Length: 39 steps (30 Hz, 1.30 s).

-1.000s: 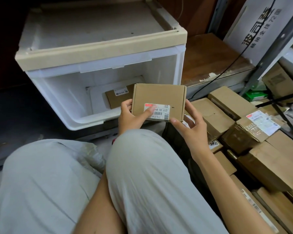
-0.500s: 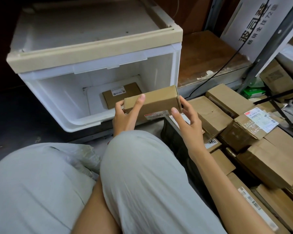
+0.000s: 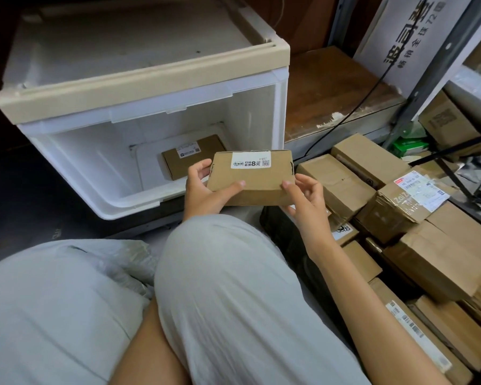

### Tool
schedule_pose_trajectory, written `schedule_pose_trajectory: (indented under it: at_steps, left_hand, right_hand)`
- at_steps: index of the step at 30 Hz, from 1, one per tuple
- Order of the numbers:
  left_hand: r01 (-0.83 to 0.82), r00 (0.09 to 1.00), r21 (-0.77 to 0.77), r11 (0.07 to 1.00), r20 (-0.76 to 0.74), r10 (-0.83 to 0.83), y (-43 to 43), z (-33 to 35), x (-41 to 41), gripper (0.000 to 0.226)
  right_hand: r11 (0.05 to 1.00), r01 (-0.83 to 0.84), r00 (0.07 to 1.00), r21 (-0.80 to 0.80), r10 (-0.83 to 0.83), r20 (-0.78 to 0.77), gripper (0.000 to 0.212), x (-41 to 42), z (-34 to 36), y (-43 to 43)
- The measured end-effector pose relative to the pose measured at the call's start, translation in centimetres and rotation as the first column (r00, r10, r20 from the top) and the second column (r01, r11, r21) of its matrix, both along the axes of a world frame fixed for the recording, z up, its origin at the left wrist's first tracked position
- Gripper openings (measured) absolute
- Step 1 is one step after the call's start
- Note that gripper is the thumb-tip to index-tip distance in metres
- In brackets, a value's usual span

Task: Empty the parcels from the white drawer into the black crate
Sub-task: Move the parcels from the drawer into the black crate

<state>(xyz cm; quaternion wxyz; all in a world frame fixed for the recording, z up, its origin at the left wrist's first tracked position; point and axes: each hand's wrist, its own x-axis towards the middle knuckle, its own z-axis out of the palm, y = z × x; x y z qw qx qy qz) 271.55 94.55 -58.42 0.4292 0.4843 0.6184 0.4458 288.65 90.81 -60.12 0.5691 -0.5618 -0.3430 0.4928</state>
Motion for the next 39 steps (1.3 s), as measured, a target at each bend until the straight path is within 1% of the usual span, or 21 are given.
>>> schedule_pose_trajectory:
  at_steps: [2, 5, 6, 9, 15, 18, 21, 23, 26, 28, 30, 32, 33, 34, 36, 37, 39]
  left_hand:
    - [0.028, 0.999, -0.016, 0.999, -0.016, -0.028, 0.1, 0.1, 0.1, 0.084]
    - [0.109, 0.992, -0.092, 0.99, -0.054, -0.114, 0.7, 0.4, 0.1, 0.096]
    - [0.154, 0.985, -0.107, 0.982, -0.06, -0.161, 1.0, 0.5, 0.2, 0.098]
    - [0.302, 0.944, -0.116, 0.946, -0.102, -0.314, 1.7, 1.5, 0.9, 0.091]
    - [0.499, 0.819, -0.065, 0.864, -0.292, -0.494, 3.8, 7.1, 2.7, 0.084]
    - [0.584, 0.72, -0.081, 0.808, -0.409, -0.561, 4.7, 9.8, 5.3, 0.084]
    - [0.644, 0.648, -0.114, 0.756, -0.444, -0.619, 5.5, 10.4, 8.2, 0.087]
    - [0.675, 0.611, -0.152, 0.722, -0.434, -0.662, 5.6, 9.8, 10.2, 0.086]
    - [0.705, 0.577, -0.161, 0.691, -0.437, -0.69, 5.3, 7.8, 13.5, 0.079]
    - [0.709, 0.558, -0.175, 0.683, -0.453, -0.695, 5.1, 6.6, 15.7, 0.07]
    - [0.704, 0.547, -0.207, 0.679, -0.451, -0.705, 4.7, 4.9, 17.7, 0.067]
    - [0.714, 0.53, -0.201, 0.671, -0.471, -0.705, 4.1, 3.0, 19.1, 0.066]
    - [0.719, 0.524, -0.194, 0.667, -0.479, -0.705, 3.7, 1.9, 19.5, 0.069]
    - [0.726, 0.509, -0.199, 0.659, -0.489, -0.708, 3.1, 0.9, 19.8, 0.077]
    - [0.739, 0.449, -0.244, 0.628, -0.516, -0.729, 2.0, -0.8, 19.9, 0.098]
    - [0.746, 0.42, -0.266, 0.61, -0.522, -0.742, 1.5, -1.4, 19.9, 0.105]
    - [0.754, 0.393, -0.298, 0.586, -0.51, -0.765, 0.7, -2.7, 19.8, 0.11]
  right_hand:
    - [1.0, -0.001, 1.0, -0.005, 0.001, 0.004, 0.041, 0.3, 0.1, -0.1]
    - [1.0, -0.012, 0.999, 0.02, 0.012, 0.035, 0.048, 0.8, 0.6, -0.4]
    - [0.999, -0.011, 0.999, 0.032, 0.01, 0.044, 0.048, 1.2, 0.9, -0.4]
    - [0.997, 0.011, 0.998, 0.072, -0.016, 0.06, 0.048, 2.6, 1.8, -0.7]
    - [0.993, 0.064, 0.996, 0.101, -0.07, 0.058, 0.046, 5.9, 3.3, -2.0]
    - [0.98, 0.166, 0.985, 0.109, -0.17, 0.029, 0.049, 7.4, 4.4, -2.2]
    - [0.957, 0.274, 0.958, 0.094, -0.28, 0.055, 0.05, 9.2, 4.8, -2.2]
    - [0.942, 0.328, 0.937, 0.069, -0.334, 0.1, 0.052, 10.5, 4.7, -2.7]
    - [0.929, 0.369, 0.917, 0.024, -0.368, 0.155, 0.06, 12.2, 3.8, -4.1]
    - [0.918, 0.395, 0.91, -0.036, -0.385, 0.152, 0.065, 12.9, 2.8, -4.9]
    - [0.897, 0.428, 0.898, -0.113, -0.407, 0.165, 0.069, 13.8, 1.5, -5.8]
    - [0.874, 0.448, 0.89, -0.186, -0.418, 0.181, 0.071, 14.8, 0.4, -6.8]
    - [0.866, 0.451, 0.89, -0.217, -0.416, 0.188, 0.072, 15.3, -0.2, -7.4]
    - [0.857, 0.452, 0.89, -0.247, -0.414, 0.194, 0.073, 15.6, -0.8, -8.0]
    - [0.831, 0.456, 0.89, -0.318, -0.413, 0.196, 0.072, 16.2, -2.0, -9.1]
    - [0.816, 0.454, 0.891, -0.357, -0.416, 0.183, 0.072, 16.3, -2.5, -9.6]
    - [0.789, 0.433, 0.898, -0.435, -0.418, 0.136, 0.075, 16.4, -3.6, -10.2]
